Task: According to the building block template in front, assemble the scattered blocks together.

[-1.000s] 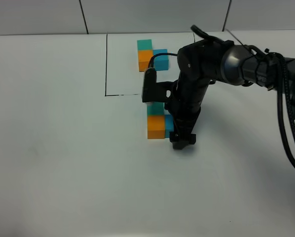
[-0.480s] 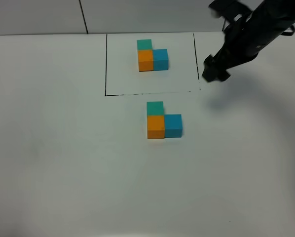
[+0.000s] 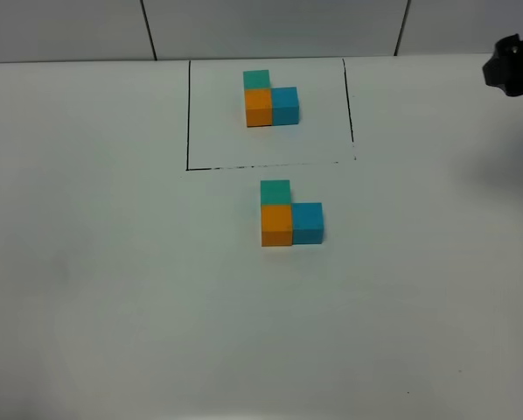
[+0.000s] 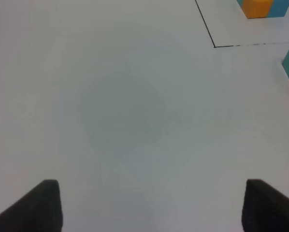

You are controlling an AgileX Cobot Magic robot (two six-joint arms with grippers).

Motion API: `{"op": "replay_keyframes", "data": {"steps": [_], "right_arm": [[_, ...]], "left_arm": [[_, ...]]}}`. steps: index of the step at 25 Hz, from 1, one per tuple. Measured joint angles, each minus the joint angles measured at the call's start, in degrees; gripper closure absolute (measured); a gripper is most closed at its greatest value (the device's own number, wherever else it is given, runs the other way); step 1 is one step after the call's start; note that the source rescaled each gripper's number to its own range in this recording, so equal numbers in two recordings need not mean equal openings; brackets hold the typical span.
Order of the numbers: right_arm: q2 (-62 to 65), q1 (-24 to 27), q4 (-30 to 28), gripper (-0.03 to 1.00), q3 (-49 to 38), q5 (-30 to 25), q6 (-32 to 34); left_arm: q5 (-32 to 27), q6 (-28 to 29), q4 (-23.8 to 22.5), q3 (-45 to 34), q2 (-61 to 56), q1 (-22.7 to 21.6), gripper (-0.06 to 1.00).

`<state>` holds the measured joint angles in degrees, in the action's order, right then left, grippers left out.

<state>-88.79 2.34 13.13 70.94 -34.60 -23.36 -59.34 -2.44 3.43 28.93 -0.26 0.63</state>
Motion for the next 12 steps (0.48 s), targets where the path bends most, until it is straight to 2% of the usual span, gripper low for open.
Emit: {"op": "replay_keyframes", "data": {"steps": [6,12], "right_arm": [[14.28,2.47,-0.12,0.04,-9.88,2.68,1.58],[27.33,2.53,-0.26,0.04,-17.73,1.36,5.58]], "left_arm": [[0.00,0.00,0.00,0.00,0.00,0.00,0.24],[0.00,0.00,0.00,0.00,0.00,0.00,0.24]]}}
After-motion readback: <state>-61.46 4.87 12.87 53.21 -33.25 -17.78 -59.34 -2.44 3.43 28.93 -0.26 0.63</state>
